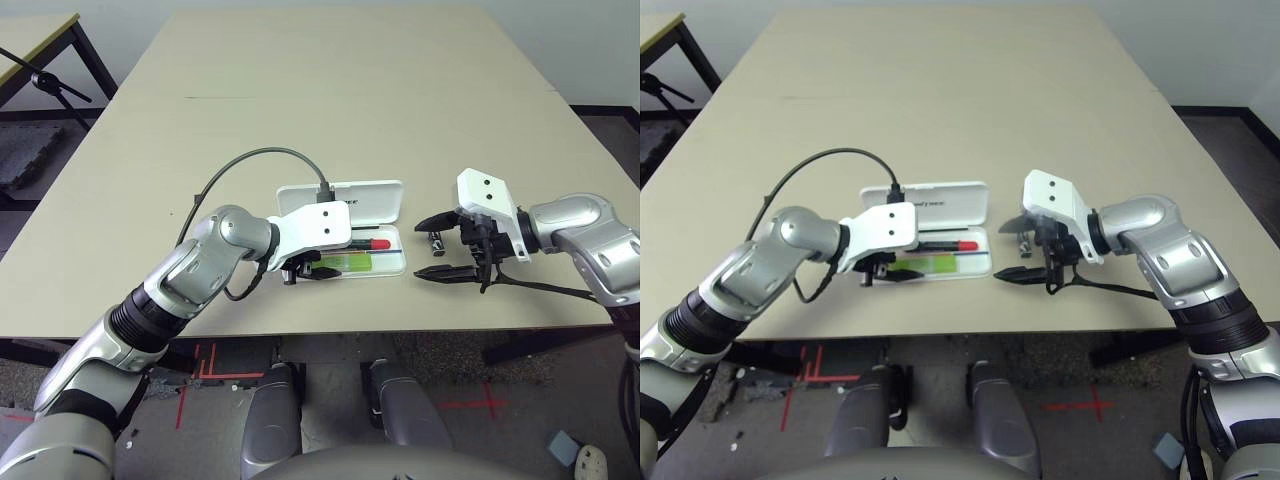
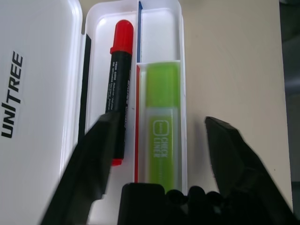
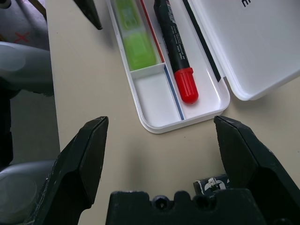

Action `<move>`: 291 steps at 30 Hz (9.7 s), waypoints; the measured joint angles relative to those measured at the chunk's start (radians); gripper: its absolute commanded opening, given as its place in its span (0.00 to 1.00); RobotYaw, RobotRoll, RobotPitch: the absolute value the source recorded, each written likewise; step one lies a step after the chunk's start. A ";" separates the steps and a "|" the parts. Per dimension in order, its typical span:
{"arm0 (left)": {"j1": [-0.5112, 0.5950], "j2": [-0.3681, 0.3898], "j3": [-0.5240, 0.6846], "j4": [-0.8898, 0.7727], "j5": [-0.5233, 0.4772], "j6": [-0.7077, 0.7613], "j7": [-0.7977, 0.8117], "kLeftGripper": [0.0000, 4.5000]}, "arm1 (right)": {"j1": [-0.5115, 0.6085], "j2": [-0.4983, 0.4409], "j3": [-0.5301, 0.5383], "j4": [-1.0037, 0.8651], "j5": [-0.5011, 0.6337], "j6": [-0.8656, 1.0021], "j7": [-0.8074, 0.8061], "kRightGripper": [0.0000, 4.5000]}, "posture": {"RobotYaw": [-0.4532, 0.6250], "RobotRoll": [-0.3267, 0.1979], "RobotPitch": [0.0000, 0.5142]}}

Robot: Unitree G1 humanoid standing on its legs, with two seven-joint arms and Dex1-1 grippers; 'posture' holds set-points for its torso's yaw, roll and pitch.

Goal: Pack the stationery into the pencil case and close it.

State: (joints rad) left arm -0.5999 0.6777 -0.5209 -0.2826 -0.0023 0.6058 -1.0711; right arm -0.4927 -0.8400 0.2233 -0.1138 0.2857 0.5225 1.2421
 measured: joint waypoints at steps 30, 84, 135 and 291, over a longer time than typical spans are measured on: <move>0.180 0.228 0.441 -0.143 -0.283 -0.062 -0.077 0.98 | 0.006 -0.008 -0.008 -0.001 0.002 0.012 -0.005 1.00 | 0.36 0.62 0.24; 0.162 0.205 0.361 -0.093 -0.270 -0.132 -0.062 1.00 | 0.030 0.299 -0.197 -0.116 0.072 0.795 -0.801 0.92 | 0.32 0.62 0.29; 0.186 0.208 0.362 -0.106 -0.266 -0.112 -0.018 1.00 | -0.093 0.054 0.056 0.041 -0.144 -0.218 0.020 0.05 | 0.38 0.62 0.27; 0.145 -0.171 0.317 0.434 -0.003 -0.522 0.196 0.56 | -0.044 0.094 -0.160 0.341 -0.059 -0.284 -0.103 1.00 | 0.34 0.62 0.25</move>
State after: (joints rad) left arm -0.4552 0.5063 -0.2043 0.1519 -0.0051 0.0835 -0.8750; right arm -0.5363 -0.7461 0.0634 0.2272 0.2271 0.2382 1.1389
